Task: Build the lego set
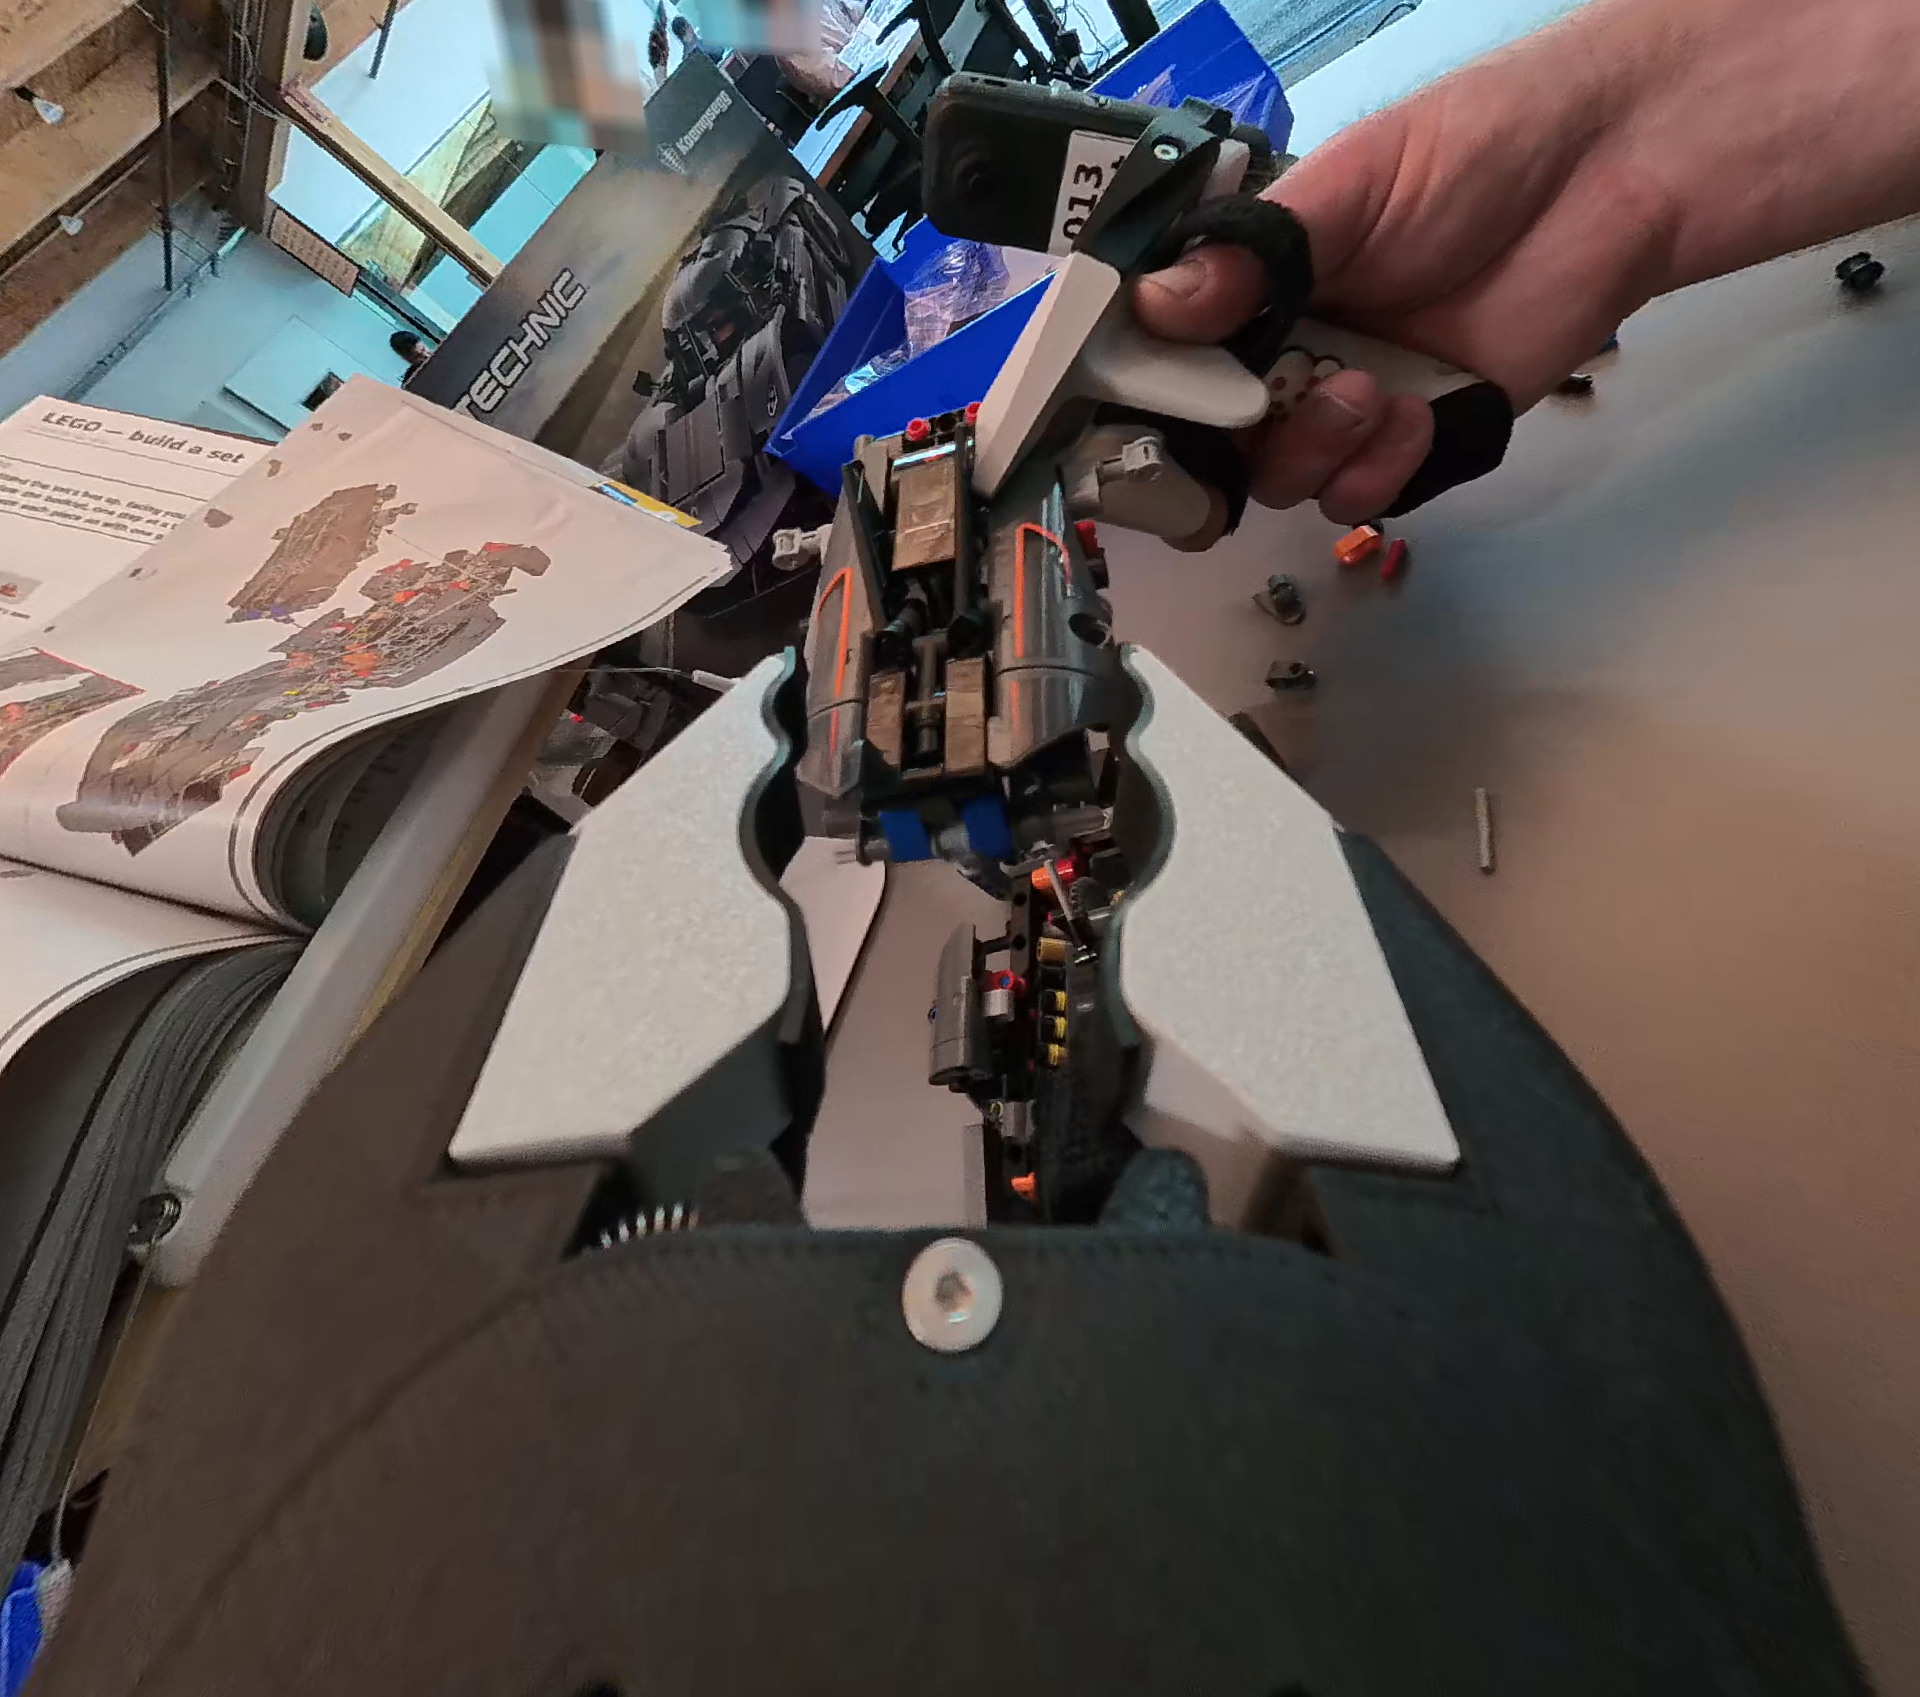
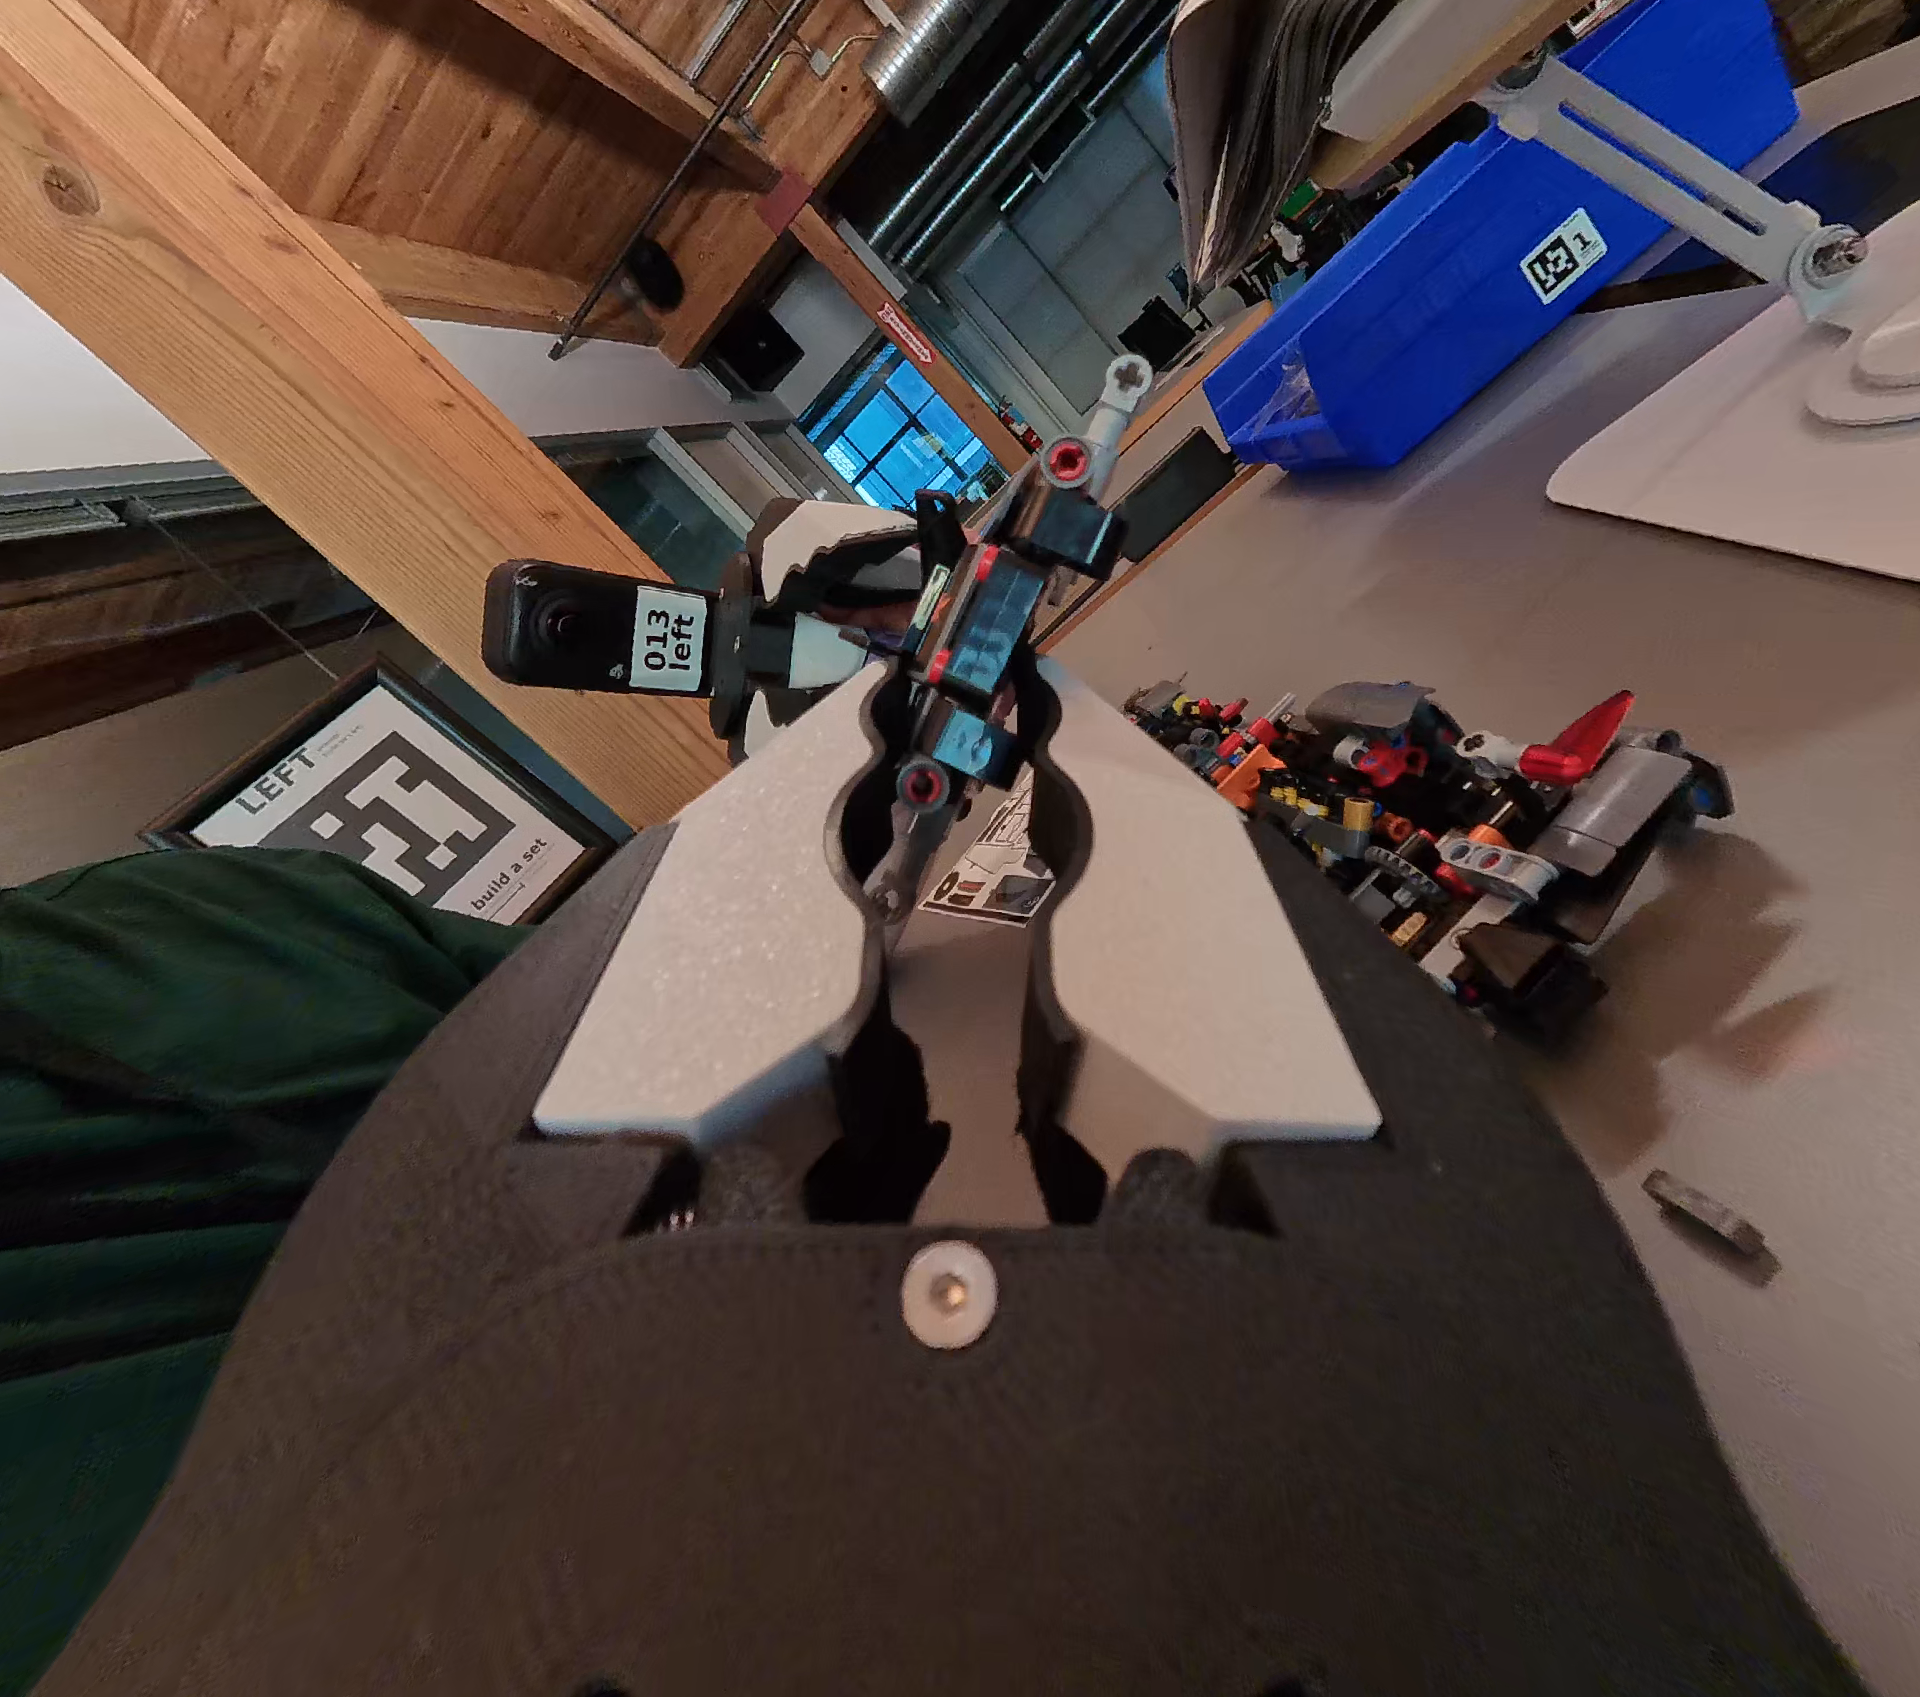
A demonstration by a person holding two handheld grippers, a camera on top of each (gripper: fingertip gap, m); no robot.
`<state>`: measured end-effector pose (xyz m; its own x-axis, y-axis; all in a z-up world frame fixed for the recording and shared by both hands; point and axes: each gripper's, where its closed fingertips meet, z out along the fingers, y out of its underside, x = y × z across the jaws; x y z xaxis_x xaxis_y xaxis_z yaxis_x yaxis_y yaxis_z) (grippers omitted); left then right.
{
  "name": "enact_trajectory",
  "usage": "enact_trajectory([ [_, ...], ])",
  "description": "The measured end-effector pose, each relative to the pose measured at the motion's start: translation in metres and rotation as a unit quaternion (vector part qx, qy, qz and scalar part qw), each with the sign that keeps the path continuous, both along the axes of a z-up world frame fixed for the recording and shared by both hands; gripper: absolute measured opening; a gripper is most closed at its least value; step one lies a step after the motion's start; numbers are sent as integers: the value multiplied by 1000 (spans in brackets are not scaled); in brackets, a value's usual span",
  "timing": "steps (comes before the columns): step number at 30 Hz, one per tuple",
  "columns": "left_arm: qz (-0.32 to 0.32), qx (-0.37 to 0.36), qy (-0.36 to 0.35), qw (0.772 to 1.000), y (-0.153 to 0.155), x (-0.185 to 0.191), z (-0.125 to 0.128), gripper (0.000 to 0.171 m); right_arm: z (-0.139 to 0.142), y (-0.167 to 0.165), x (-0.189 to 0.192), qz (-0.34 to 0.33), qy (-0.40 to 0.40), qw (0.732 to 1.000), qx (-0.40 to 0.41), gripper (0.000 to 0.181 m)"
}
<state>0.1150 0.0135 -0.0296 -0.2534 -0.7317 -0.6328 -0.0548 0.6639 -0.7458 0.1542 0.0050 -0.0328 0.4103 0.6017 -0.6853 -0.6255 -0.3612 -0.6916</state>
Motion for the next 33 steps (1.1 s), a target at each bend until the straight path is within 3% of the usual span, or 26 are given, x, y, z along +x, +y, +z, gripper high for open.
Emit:
enact_trajectory([
  [33,11,4,21,1000,4,5,-12,48,-7,3,0,-7,-8,1000,-13,18],
])
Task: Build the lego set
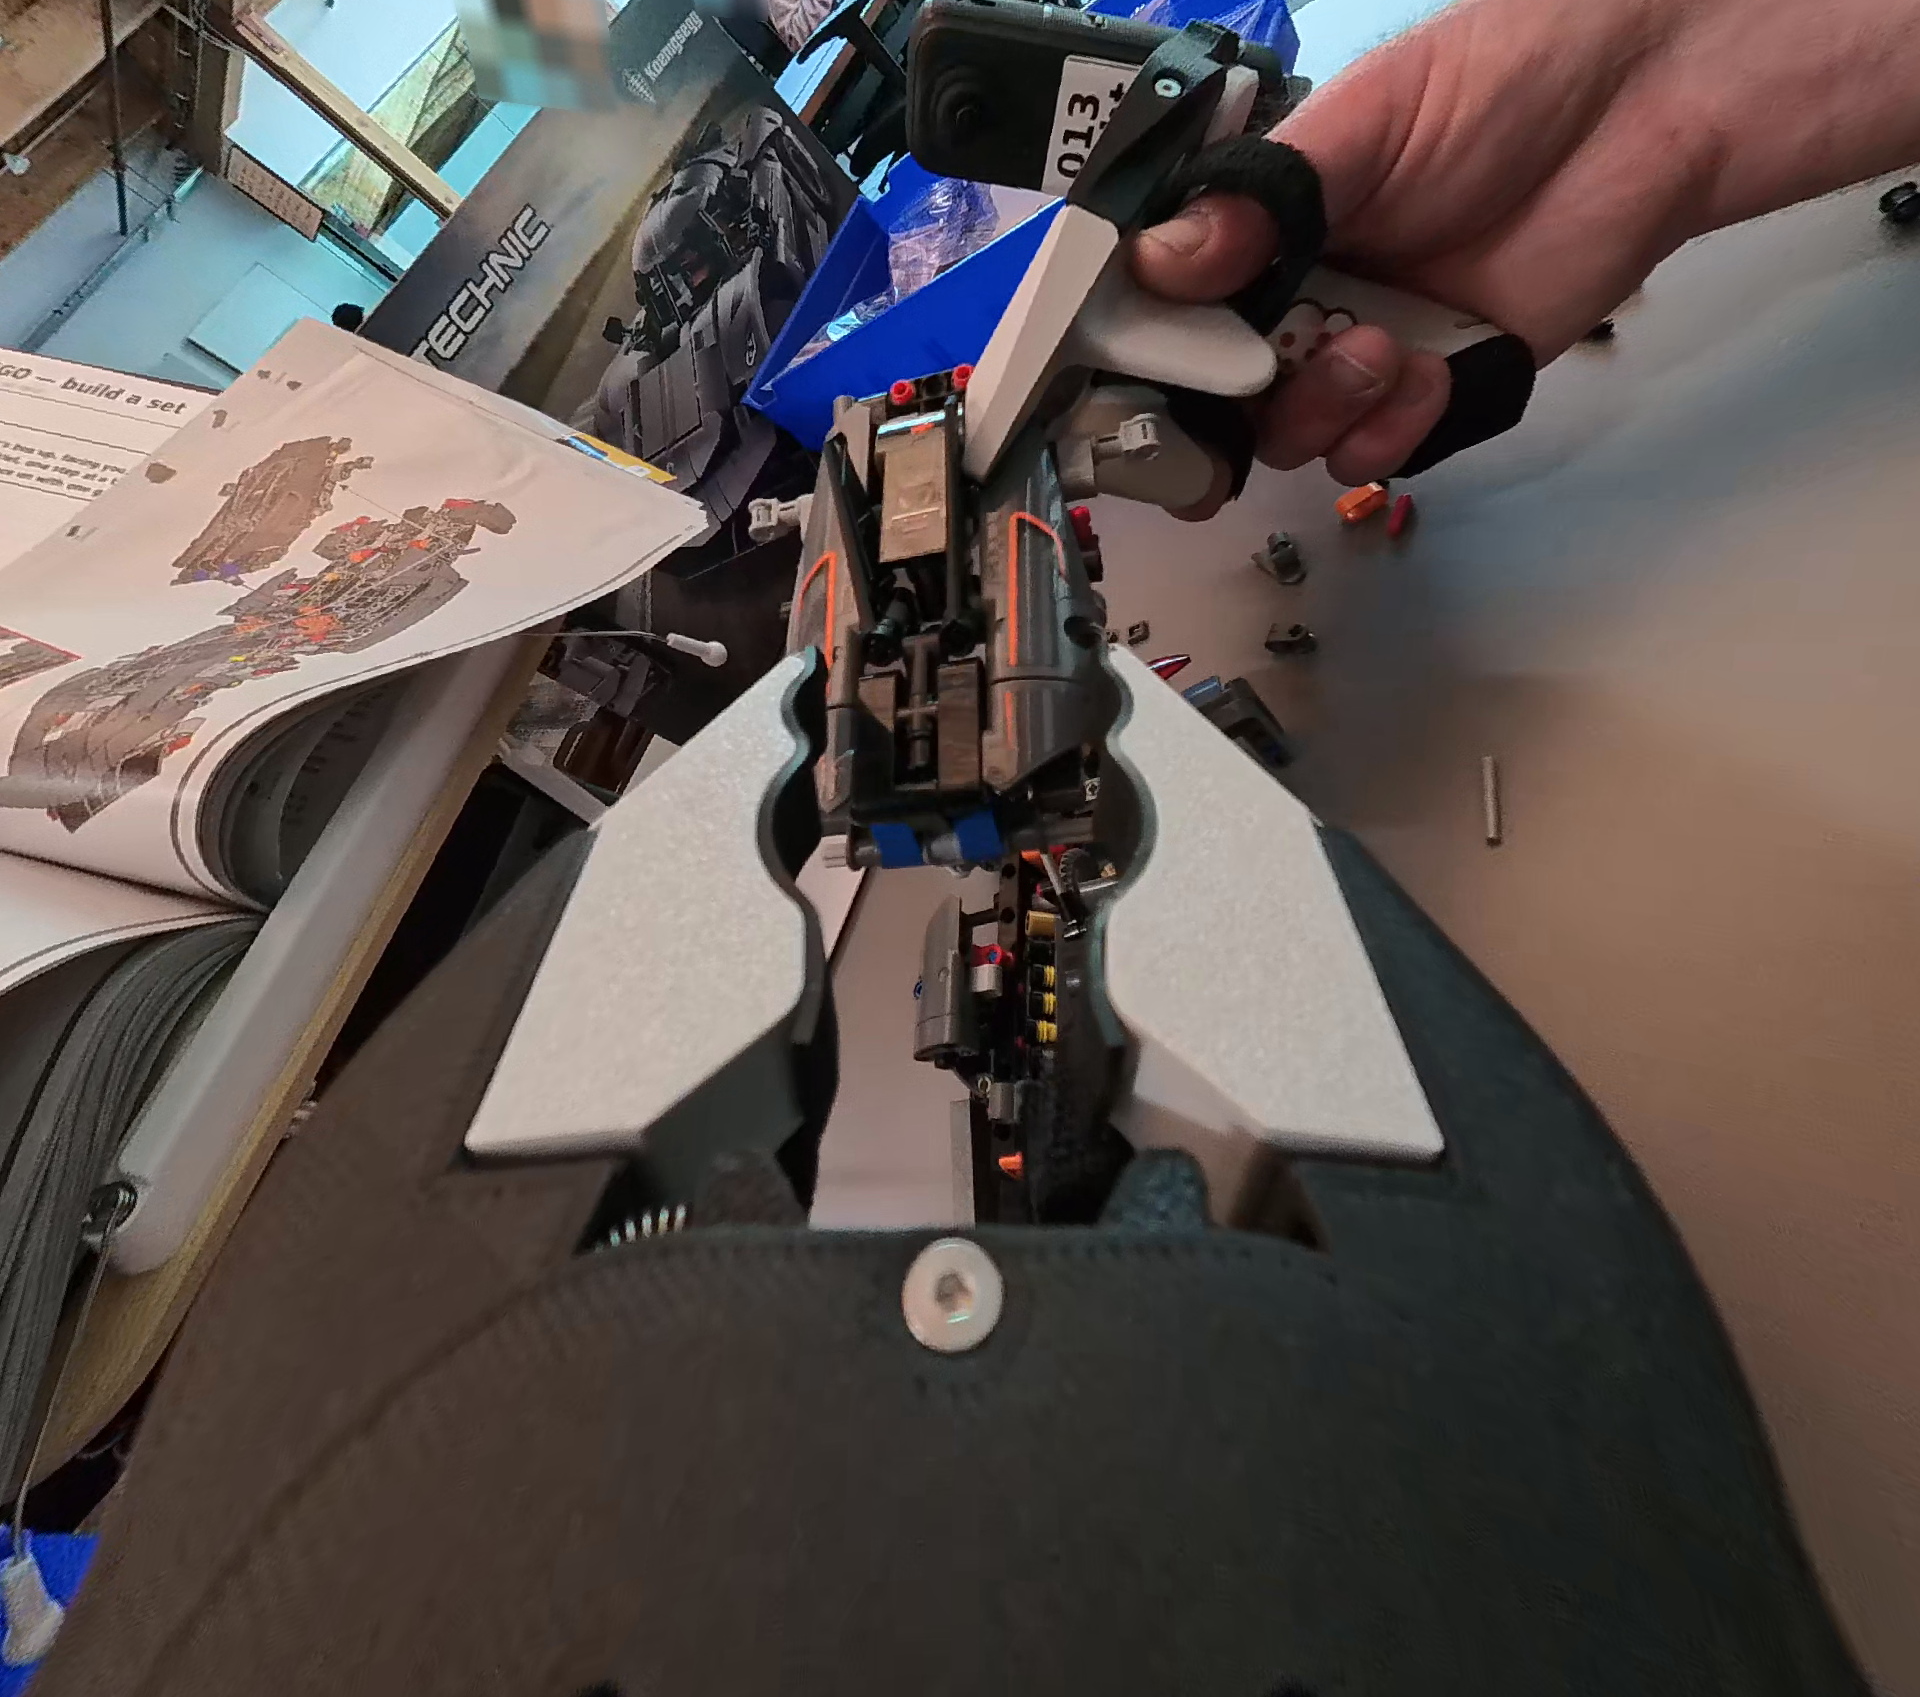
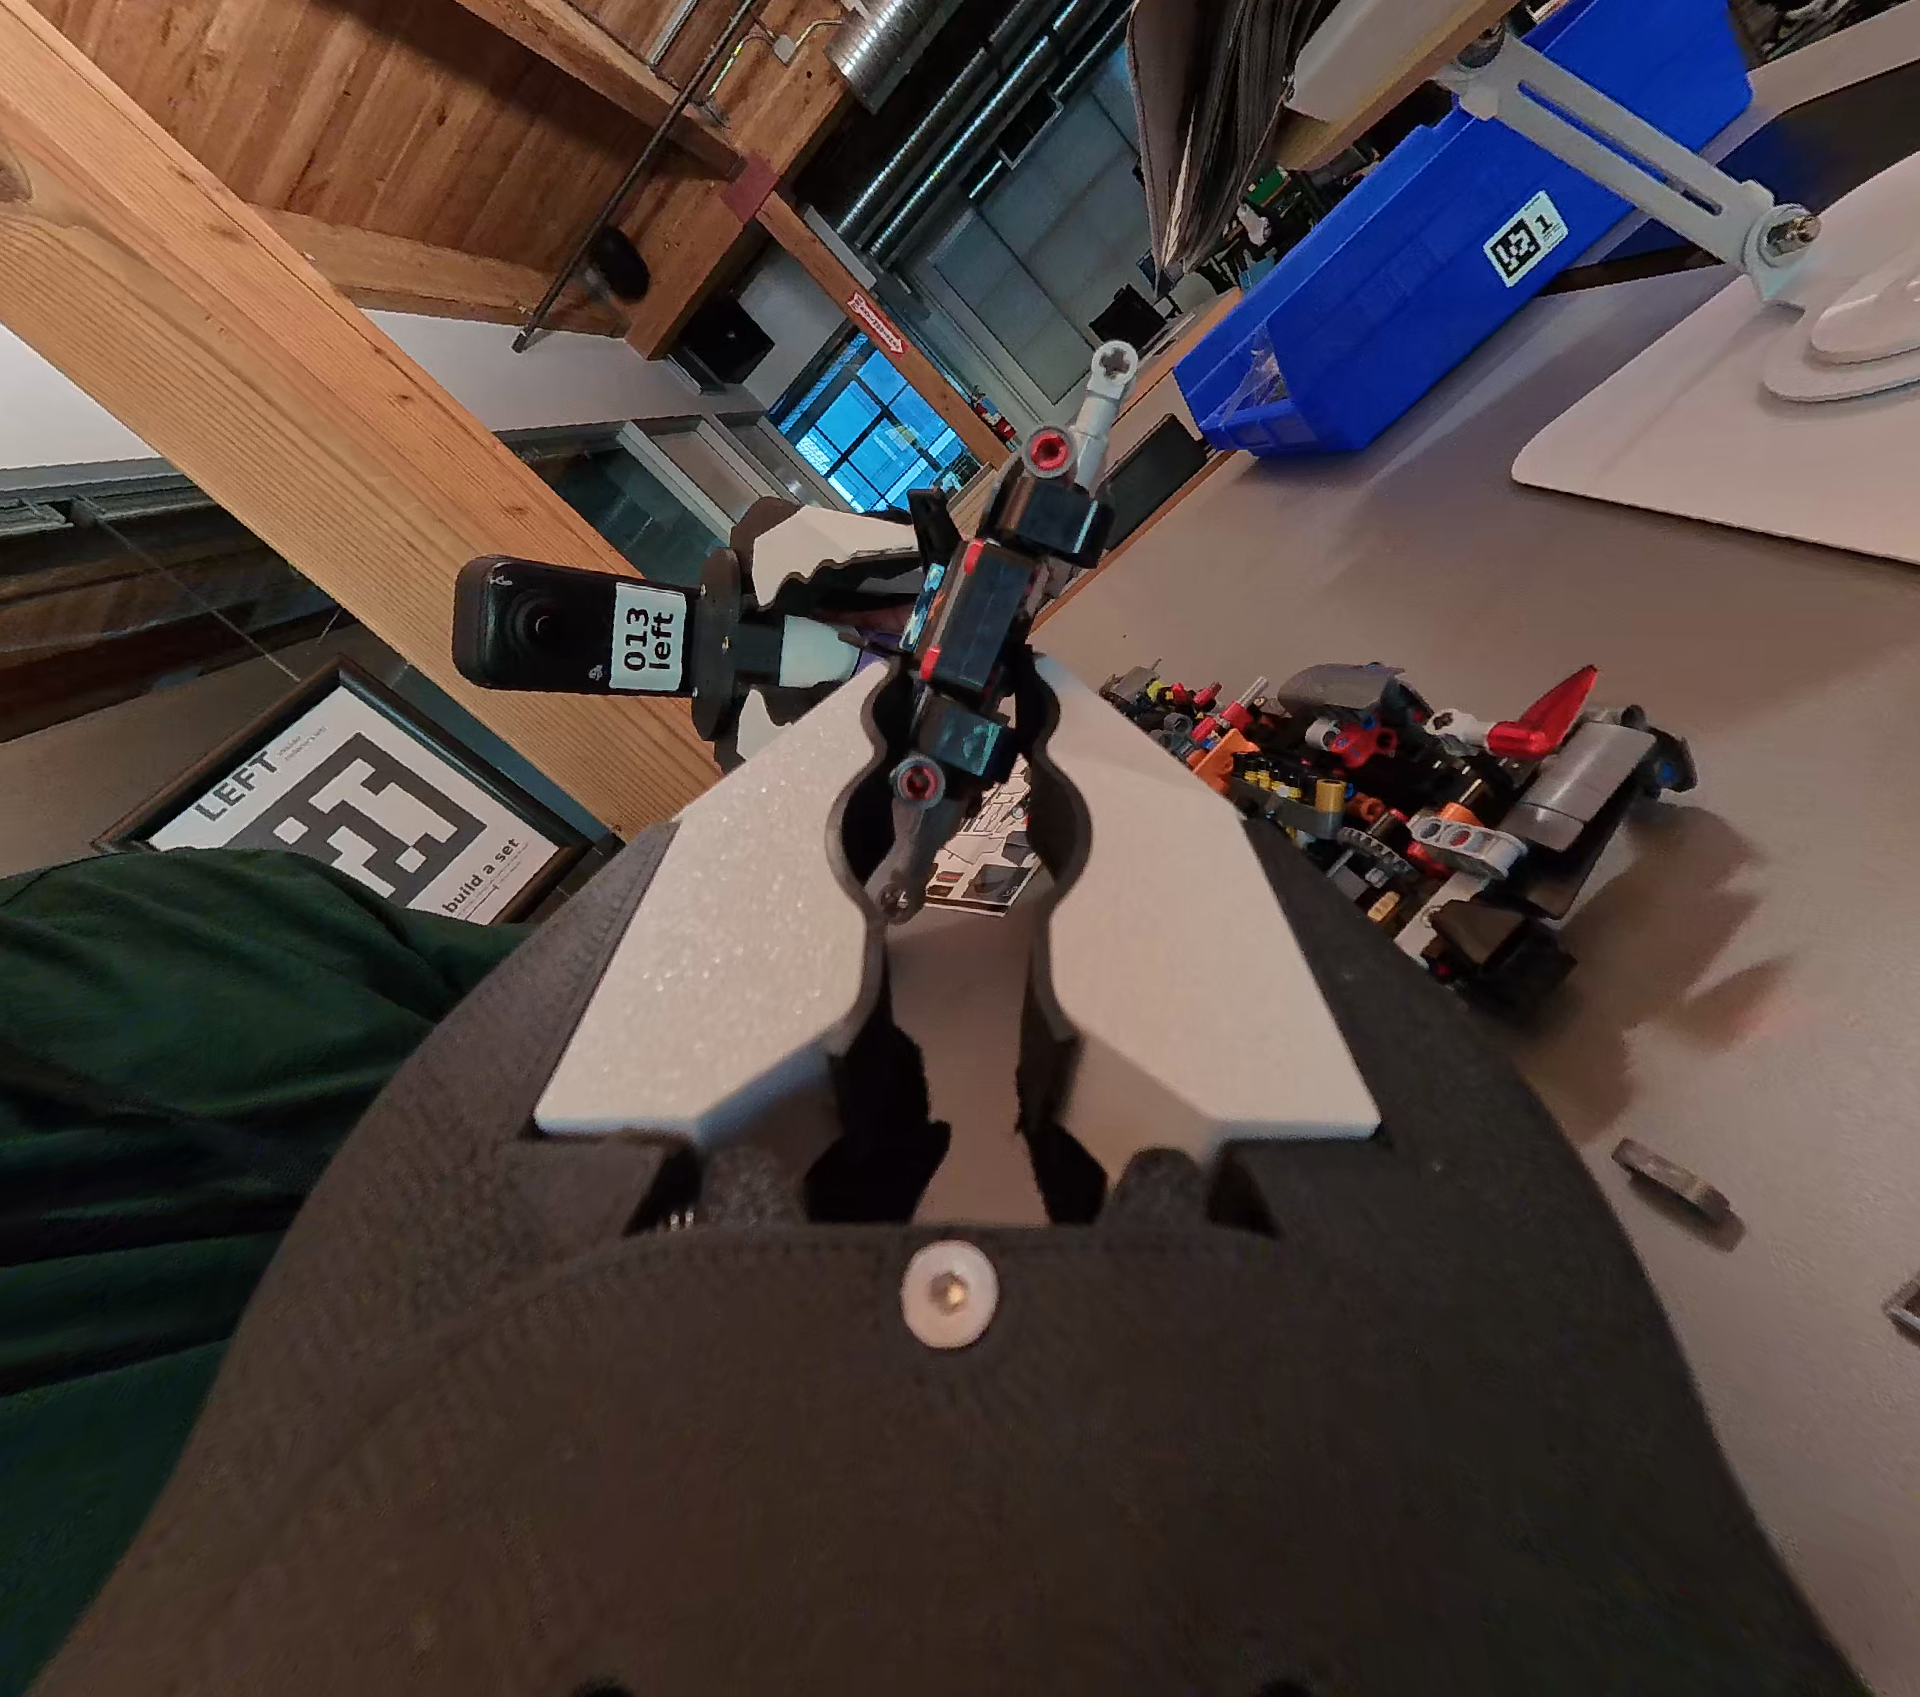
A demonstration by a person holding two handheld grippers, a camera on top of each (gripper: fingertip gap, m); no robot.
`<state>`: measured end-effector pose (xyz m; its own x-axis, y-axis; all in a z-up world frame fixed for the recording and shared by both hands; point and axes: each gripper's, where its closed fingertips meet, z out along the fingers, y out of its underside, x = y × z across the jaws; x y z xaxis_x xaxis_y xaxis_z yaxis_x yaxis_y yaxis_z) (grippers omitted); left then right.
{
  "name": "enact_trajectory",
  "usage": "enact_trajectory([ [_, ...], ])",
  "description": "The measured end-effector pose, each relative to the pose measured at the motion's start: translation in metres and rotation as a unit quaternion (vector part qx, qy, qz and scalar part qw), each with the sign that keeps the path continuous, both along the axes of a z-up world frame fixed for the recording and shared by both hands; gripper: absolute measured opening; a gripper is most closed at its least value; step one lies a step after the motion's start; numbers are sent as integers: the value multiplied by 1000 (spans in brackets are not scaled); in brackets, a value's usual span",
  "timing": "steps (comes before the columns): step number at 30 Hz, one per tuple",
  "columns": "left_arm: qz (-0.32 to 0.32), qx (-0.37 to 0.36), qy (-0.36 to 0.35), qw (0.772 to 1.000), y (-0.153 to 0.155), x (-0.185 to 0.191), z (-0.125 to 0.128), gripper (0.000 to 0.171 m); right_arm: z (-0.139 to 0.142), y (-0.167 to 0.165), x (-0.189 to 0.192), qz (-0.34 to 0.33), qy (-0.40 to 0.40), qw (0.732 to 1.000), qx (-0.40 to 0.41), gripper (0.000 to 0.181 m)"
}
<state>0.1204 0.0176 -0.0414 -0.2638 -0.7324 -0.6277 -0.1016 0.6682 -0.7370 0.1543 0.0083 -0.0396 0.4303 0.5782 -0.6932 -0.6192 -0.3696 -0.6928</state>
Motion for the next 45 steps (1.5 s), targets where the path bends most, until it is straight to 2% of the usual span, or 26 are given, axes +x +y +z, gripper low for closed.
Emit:
enact_trajectory([
  [16,-1,-14,-9,1000,3,-5,8,54,0,1,4,-12,-2,1000,0,18],
  [23,48,-39,47,997,40,-35,11,56,3,0,22,-49,1,999,1,17],
  [29,63,-74,128,987,57,-55,-21,53,-1,2,20,-49,-3,999,-4,17],
  [35,55,-84,214,972,54,-57,-65,47,-5,3,24,-54,-1,998,-12,17],
  [45,52,-92,247,963,52,-51,-91,38,-7,4,22,-50,0,999,-15,17],
])
